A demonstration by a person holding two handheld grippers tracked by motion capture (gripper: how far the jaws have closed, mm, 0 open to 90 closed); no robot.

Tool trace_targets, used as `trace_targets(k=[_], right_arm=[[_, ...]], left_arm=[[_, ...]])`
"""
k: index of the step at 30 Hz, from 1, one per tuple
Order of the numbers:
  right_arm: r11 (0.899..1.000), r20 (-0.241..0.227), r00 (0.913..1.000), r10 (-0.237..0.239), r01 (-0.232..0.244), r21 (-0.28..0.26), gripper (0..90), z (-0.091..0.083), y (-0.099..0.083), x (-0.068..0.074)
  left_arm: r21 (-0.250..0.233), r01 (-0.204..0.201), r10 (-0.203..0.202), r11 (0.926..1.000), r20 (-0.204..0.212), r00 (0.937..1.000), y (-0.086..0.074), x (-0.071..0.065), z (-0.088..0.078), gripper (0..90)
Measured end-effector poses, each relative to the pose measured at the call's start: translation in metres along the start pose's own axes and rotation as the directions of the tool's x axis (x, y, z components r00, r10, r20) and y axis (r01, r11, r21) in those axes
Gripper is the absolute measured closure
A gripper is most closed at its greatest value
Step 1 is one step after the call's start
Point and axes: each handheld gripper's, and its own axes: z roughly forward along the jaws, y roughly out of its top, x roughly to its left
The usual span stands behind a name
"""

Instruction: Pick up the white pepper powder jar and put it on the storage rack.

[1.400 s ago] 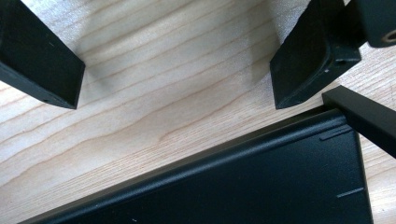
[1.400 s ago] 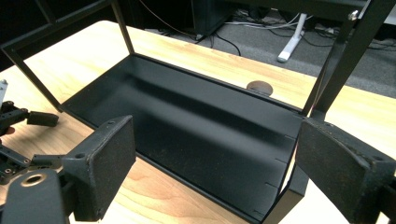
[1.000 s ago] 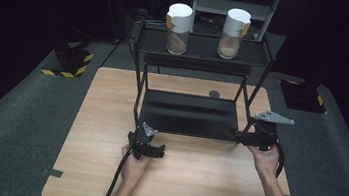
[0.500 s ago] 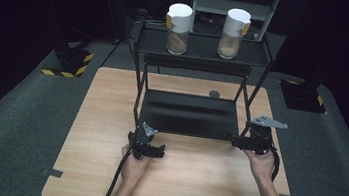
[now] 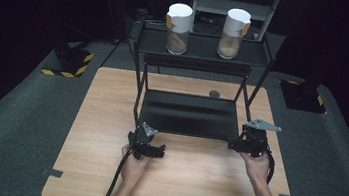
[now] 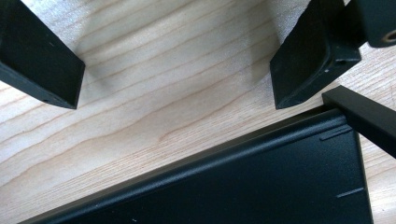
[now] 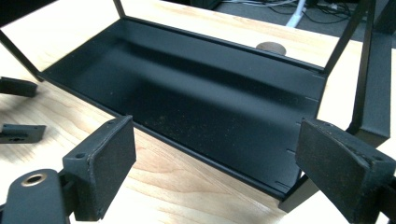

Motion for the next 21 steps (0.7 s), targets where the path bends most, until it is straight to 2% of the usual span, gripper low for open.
trace_targets(k=[11,14,21], right_arm=[[1.0,0.008,1.0,0.001,-0.001,0.024,12.1,0.008,-0.007,0.004],[0.999,0.026,0.9994,-0.022,0.021,0.038,12.0,0.011,-0.008,0.009],[0.998,0.04,0.9986,-0.036,0.033,0.061,12.0,0.017,-0.013,0.015]], left_arm=[[0.0,0.0,0.0,1.0,0.0,1.0,0.0,0.0,0.0,3.1],[0.0,0.0,0.0,1.0,0.0,1.0,0.0,0.0,0.0,3.1],[0.0,0.0,0.0,1.0,0.0,1.0,0.0,0.0,0.0,3.1]])
